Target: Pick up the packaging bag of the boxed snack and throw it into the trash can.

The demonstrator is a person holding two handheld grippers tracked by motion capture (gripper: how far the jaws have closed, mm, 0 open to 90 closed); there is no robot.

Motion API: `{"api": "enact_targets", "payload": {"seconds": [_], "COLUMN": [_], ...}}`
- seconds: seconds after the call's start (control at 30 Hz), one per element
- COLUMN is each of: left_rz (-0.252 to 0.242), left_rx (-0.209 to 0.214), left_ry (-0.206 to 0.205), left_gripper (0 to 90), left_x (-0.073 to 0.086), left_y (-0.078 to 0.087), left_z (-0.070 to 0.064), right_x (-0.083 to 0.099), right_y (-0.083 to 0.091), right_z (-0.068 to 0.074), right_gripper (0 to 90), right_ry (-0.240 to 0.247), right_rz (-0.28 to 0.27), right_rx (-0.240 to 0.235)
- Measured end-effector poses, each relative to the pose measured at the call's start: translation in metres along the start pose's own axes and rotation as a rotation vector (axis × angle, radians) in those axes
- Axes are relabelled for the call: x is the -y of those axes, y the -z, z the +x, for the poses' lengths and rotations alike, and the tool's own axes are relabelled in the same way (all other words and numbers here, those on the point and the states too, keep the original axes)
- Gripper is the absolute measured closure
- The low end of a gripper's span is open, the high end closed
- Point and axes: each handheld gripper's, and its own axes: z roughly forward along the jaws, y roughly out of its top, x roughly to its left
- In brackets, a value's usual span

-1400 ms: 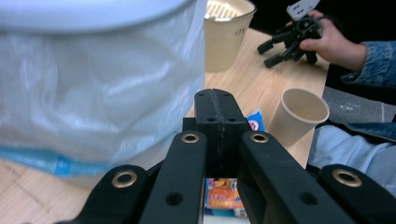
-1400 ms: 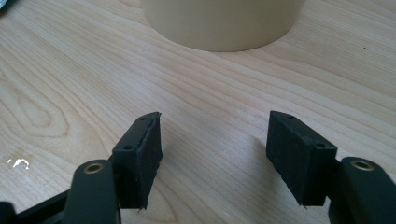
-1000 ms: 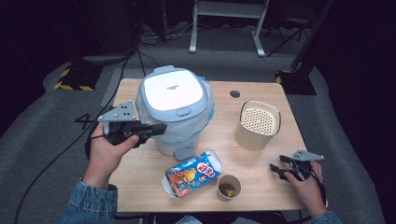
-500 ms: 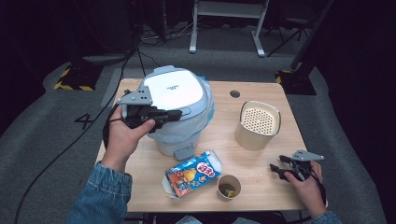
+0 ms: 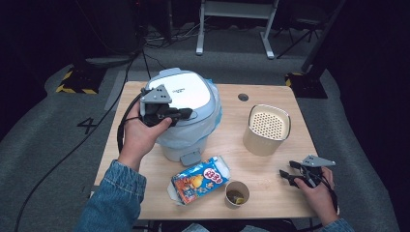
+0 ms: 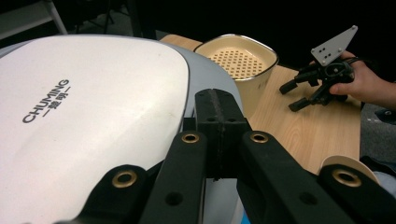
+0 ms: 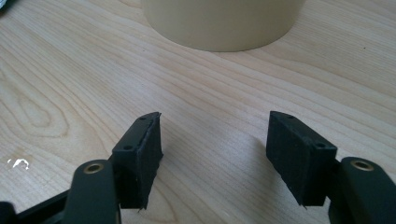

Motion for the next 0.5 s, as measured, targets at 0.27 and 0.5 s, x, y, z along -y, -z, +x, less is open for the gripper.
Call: {"api": "enact_targets", "payload": {"seconds": [0.27,0.5], "left_rz": [0.038,0.073], "left_rx": [-0.006,-0.026], "left_ry": [-0.022,-0.052], "left_gripper": [90.0,90.0], "left_x": [-0.0039,-0.0069], "left_y": [0.0001,-0.0016], "left_z": [-0.0038,-0.0082], "right_x": [0.0000,0.0000], "right_y": [0.0000,0.0000], "right_z": [0.0000,0.0000], "right_gripper": [36.1,36.1], "right_ry": [0.000,0.000], "right_rz": [0.000,0.000], "right_rx": [0.000,0.000]}}
